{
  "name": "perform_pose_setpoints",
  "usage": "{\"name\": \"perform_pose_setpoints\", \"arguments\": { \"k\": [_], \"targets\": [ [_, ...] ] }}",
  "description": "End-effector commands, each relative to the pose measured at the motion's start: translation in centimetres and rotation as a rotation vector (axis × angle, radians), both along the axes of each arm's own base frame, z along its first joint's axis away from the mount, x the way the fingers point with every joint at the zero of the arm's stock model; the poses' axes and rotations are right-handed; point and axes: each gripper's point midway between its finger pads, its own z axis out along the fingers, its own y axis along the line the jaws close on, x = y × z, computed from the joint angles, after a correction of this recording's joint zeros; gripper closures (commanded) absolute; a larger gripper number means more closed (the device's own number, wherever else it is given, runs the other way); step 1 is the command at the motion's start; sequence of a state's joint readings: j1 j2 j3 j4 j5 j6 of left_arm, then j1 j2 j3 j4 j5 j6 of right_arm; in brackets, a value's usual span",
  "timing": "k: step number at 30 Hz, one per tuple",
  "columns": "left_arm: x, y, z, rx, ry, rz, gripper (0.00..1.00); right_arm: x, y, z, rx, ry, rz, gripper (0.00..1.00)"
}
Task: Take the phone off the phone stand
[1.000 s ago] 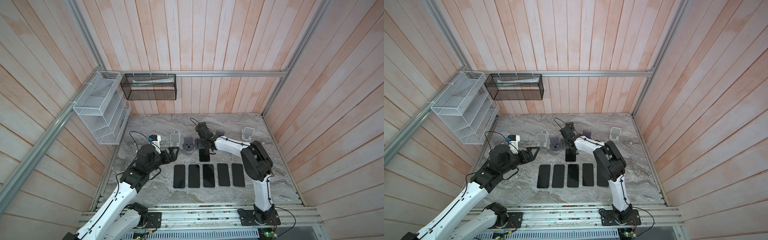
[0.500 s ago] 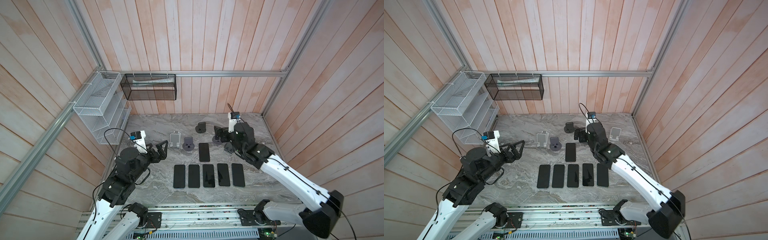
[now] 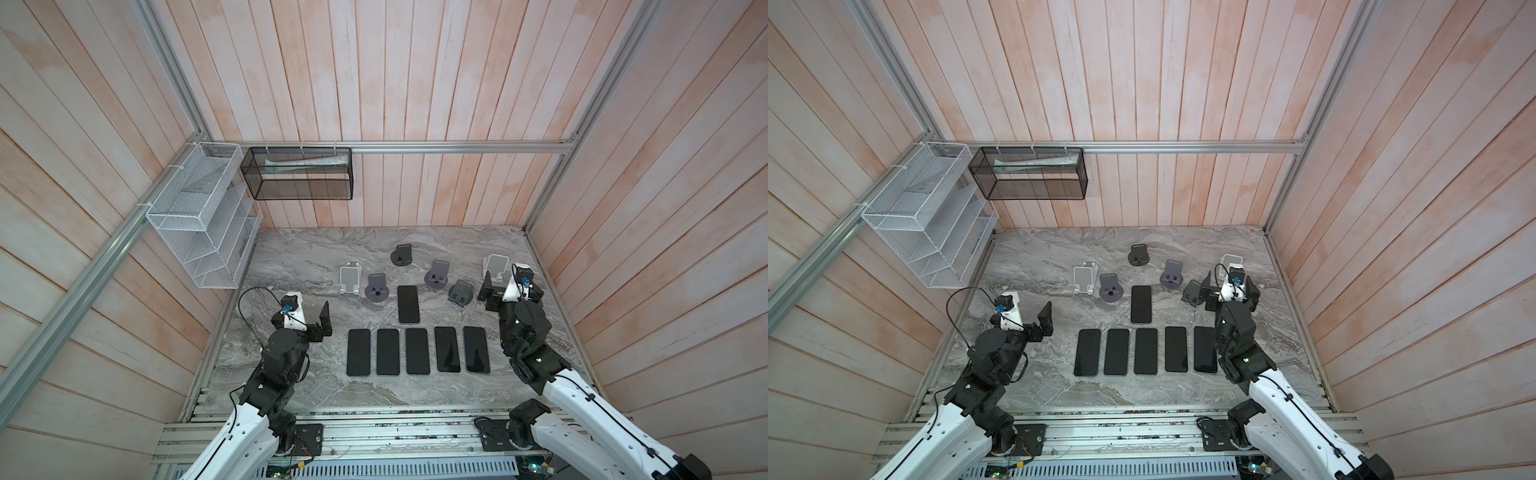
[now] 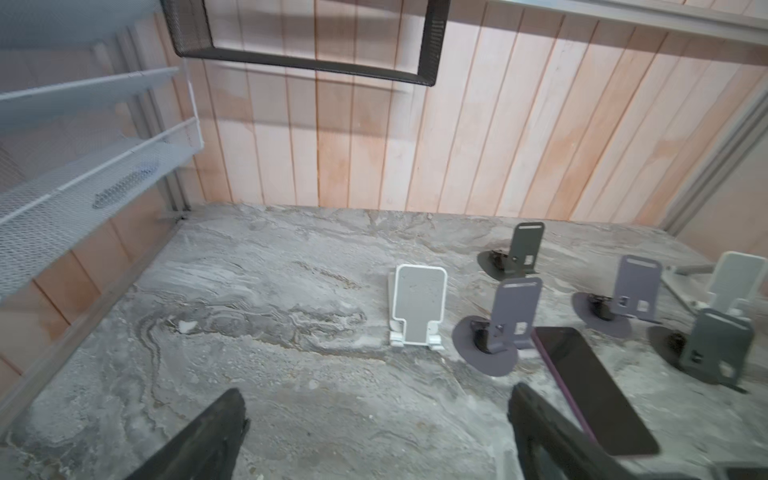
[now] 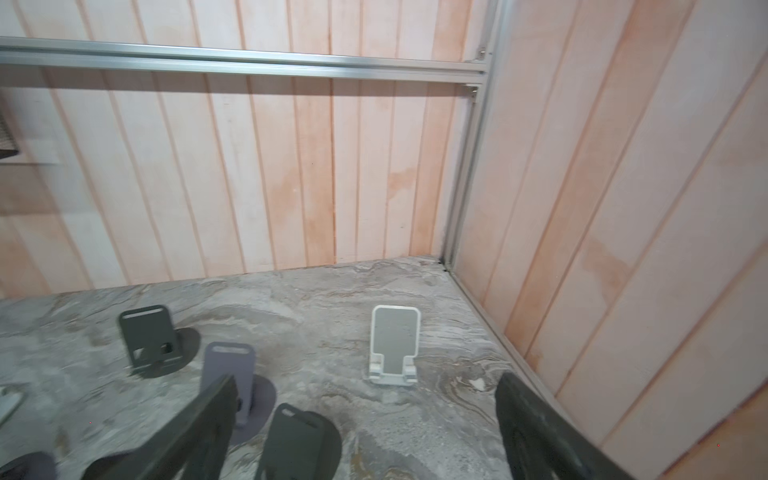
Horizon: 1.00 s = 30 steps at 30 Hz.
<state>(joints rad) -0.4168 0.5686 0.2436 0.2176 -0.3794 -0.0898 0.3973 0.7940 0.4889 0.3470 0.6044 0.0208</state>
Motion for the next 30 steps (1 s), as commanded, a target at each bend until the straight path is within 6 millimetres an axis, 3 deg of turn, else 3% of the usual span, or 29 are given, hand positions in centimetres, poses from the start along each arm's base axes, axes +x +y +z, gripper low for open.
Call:
{"name": "perform_pose_setpoints", "arguments": {
  "k": [1, 6, 11, 19, 24, 30],
  "targets": [
    [0.2, 3.3, 6.1, 0.027, -0.285, 0.201, 0.0, 0.8, -1.6, 2.4, 0.03, -0.101, -0.002, 0.02],
    [3.1, 4.1, 0.2, 0.058, -0.175, 0.24, 0.0, 0.8, -4.8, 2.3, -0.007, -0.138, -0.08, 0.02],
    [5.9, 4.2, -4.1, 0.063, -0.072, 0.183, 0.0, 0.2, -8.2, -0.2, -0.046, -0.142, -0.124, 0.02],
    [10.3, 5.9, -6.9, 0.007, 0.114, 0.109, 0.0, 1.5, -7.6, -6.4, 0.001, -0.033, -0.03, 0.02],
    [8.8, 6.7, -6.1, -0.046, 0.052, 0.107, 0.0, 0.9, -5.8, -9.6, 0.038, -0.015, 0.075, 0.02],
    [4.3, 8.6, -4.2, -0.063, -0.14, 0.215, 0.0, -0.3, -5.9, -11.5, 0.087, -0.064, 0.068, 0.02]
  ]
}}
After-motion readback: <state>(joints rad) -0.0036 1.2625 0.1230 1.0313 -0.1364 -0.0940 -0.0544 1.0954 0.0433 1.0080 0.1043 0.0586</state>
